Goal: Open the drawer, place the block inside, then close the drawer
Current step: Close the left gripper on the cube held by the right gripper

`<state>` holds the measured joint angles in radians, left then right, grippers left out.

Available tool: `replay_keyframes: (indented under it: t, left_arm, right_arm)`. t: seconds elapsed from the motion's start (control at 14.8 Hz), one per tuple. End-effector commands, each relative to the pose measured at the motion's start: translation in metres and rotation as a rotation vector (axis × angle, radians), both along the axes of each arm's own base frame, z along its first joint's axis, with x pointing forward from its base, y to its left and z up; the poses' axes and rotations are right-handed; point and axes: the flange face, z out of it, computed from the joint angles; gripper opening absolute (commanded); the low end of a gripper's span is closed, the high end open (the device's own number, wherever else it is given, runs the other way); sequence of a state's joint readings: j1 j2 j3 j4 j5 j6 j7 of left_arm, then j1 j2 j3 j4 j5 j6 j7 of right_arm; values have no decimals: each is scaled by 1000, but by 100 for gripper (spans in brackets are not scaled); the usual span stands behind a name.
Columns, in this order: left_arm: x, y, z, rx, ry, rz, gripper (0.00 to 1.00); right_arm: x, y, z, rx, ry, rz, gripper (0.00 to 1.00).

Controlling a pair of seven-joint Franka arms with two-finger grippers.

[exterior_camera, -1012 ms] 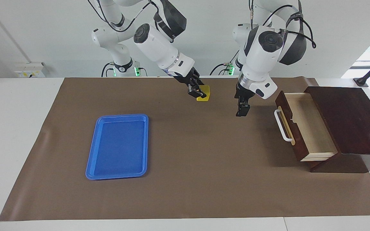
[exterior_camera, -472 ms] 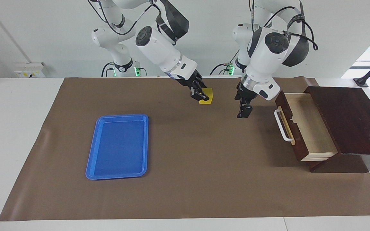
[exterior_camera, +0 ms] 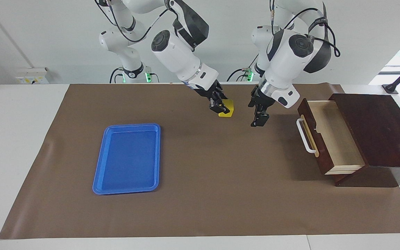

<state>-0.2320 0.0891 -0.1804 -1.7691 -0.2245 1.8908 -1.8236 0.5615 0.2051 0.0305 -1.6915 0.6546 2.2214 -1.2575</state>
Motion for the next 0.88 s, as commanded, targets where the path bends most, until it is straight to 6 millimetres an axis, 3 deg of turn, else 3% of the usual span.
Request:
replay_keyframes:
  t: [0.0,0.2,0.54,0.61,0.67,0.81]
  left_arm:
    - [-9,-15,5,-76,-26,24,100]
    - [-19,-34,5,-80,-27,-11,100]
    - [-27,-45,6,-80,-19,-33,100]
    - [-29,-47,6,-81,-19,-38,93]
    - [-28,-47,6,-84,-17,-35,78]
    - [-29,-47,5,-91,-10,-32,57]
  right_arm:
    - [0,8,3,-13,-3,-12,0]
    - [0,8,3,-13,5,-15,0]
    - [1,6,4,-7,10,-19,0]
    - [1,6,4,-5,12,-19,0]
    - [1,6,4,-2,13,-21,0]
    - [1,6,4,-1,16,-22,0]
